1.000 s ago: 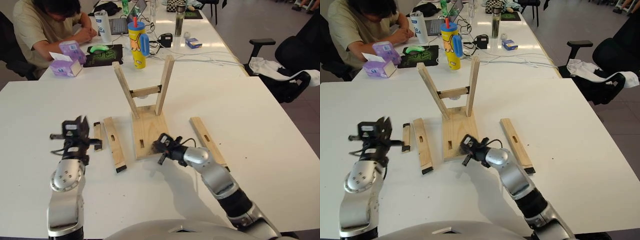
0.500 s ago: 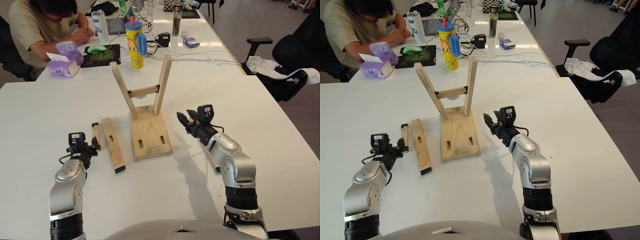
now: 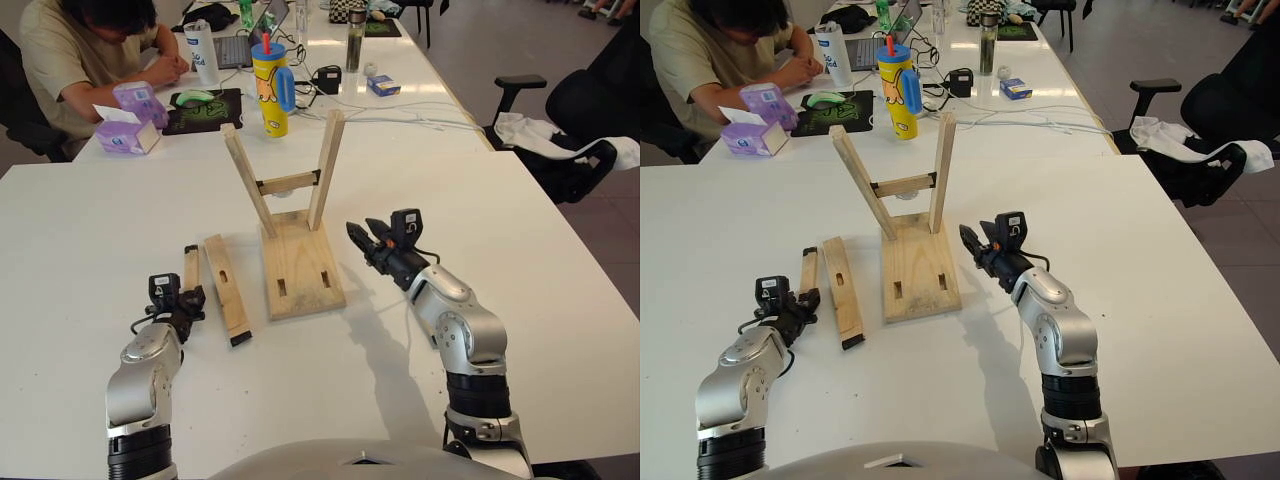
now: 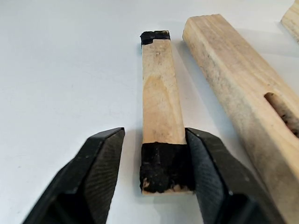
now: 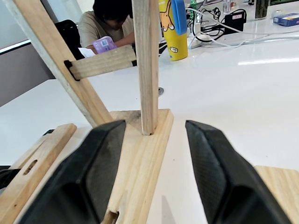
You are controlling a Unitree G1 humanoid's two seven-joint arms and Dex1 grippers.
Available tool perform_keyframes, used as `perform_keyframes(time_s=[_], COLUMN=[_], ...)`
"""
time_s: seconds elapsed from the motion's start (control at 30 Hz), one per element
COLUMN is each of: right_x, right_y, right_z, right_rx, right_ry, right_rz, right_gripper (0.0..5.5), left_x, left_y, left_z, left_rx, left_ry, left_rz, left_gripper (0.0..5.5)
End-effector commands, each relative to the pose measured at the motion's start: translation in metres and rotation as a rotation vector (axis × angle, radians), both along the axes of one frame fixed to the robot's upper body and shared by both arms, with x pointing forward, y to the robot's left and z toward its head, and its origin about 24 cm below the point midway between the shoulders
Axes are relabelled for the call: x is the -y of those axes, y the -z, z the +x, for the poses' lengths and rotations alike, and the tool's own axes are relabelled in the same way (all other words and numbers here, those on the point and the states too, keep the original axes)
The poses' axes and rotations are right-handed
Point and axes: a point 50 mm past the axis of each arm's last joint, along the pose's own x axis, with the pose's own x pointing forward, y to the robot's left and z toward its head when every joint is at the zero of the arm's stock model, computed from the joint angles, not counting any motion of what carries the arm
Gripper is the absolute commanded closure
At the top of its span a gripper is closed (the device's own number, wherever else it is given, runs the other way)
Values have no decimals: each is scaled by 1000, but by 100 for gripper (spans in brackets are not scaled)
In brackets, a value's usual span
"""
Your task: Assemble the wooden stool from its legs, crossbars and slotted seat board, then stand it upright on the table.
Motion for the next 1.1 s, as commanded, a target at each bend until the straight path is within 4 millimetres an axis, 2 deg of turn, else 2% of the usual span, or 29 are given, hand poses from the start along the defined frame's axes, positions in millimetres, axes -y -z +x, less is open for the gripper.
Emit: perform_keyframes(time_s=[0.03,0.13,0.23,0.3,0.4,0.5,0.57,0.63,0.73,0.83,1.1], right_x=[0,4,4,2,-2,-8,-8,-8,-8,-9,-13], right_y=[-2,-4,-6,-9,-14,-32,-45,-56,-65,-73,-81], right_z=[4,7,6,5,3,-2,-5,-7,-8,-5,-2], right_rx=[-6,4,1,4,-8,-5,7,7,-13,-21,-49], right_ry=[14,55,27,5,-48,-137,-181,-232,-283,-317,-355], right_rz=[-6,-7,50,89,181,396,508,598,663,714,798], right_gripper=[312,312,312,312,312,312,312,287,237,234,234], left_x=[0,-5,-3,5,12,29,43,57,76,99,115], left_y=[12,2,-47,-75,-91,-103,-106,-107,-108,-107,-100], left_z=[-6,3,26,31,23,5,-1,0,2,8,5], left_rx=[-72,10,324,470,584,708,757,789,826,832,812], left_ry=[2,4,73,146,213,354,459,543,666,814,921], left_rz=[1,24,110,202,278,359,370,337,293,234,211], left_gripper=[364,405,418,418,418,418,418,418,418,418,418])
